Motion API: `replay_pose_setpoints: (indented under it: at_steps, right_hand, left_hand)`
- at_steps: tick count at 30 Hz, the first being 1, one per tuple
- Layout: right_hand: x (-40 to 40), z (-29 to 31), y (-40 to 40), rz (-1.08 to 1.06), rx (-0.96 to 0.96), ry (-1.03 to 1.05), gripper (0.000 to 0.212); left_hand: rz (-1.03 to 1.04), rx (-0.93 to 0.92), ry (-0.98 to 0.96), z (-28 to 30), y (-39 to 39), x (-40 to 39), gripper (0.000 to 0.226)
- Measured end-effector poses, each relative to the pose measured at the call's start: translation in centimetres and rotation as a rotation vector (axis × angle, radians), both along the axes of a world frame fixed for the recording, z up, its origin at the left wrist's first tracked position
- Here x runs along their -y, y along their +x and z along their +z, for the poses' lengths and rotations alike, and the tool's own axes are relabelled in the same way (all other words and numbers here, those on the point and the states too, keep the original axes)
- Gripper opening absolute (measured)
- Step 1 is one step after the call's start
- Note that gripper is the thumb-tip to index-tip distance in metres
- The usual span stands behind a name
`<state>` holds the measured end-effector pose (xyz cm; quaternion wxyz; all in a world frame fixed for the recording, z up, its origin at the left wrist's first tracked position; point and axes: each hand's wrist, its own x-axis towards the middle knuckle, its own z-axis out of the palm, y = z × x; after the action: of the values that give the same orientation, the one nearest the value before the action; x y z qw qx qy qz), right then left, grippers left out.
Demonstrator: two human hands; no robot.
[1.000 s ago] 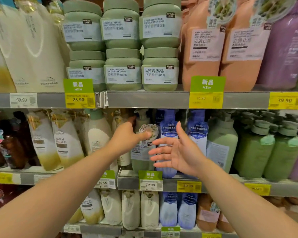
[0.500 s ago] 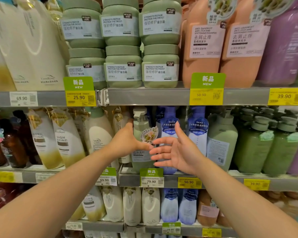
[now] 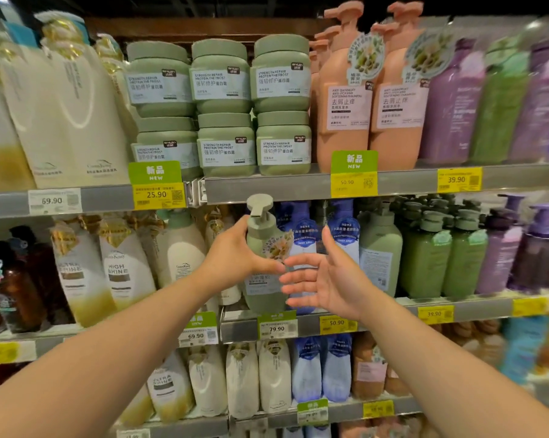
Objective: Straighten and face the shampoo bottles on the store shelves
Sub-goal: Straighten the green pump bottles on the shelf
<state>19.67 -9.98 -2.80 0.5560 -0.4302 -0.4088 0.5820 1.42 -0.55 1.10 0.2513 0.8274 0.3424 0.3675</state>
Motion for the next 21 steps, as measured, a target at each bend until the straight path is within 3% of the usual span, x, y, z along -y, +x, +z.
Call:
replay_pose_setpoints:
  at_steps: [13,21]
  right_hand:
    - [7.2,-0.6,0.9,-0.224,0.007,-0.005,0.085]
    - [7.8,-1.3,4.3,-0.436,0.171,-0.034,0.051]
  left_hand:
    - [-0.133,0.053,-0.172,1.4,-0.1,4.6,0.061]
    - [-0.148,-0.027,-0.191,1.3,1.3,6.8,0.064]
